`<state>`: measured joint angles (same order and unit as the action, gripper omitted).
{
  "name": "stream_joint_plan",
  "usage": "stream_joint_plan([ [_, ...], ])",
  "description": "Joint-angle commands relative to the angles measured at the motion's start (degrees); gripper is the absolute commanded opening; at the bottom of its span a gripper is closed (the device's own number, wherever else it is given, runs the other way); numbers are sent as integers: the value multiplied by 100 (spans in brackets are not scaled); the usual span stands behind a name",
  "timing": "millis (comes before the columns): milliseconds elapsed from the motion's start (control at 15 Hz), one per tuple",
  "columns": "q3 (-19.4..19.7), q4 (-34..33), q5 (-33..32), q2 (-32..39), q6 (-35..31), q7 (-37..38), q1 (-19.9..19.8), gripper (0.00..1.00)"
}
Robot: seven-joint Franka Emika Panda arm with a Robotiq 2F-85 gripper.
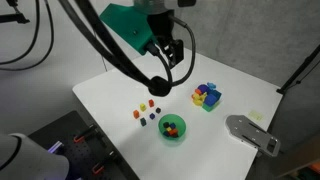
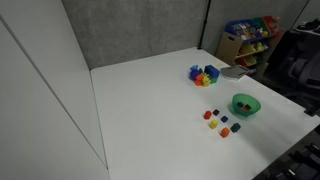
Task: Pick up the top green stacked small block and put it into the green bowl
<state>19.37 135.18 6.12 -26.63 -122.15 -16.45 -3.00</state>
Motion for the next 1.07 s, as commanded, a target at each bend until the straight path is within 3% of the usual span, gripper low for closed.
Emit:
stream_joint_plan([
  [0, -138, -18, 87, 27, 17, -68, -161, 100],
  [400, -274, -7, 22, 136, -4, 39, -127, 100],
  [733, -843, 57, -45, 596, -136, 451, -20, 100],
  [1000, -1286, 320, -142, 1003, -757, 842, 14, 100],
])
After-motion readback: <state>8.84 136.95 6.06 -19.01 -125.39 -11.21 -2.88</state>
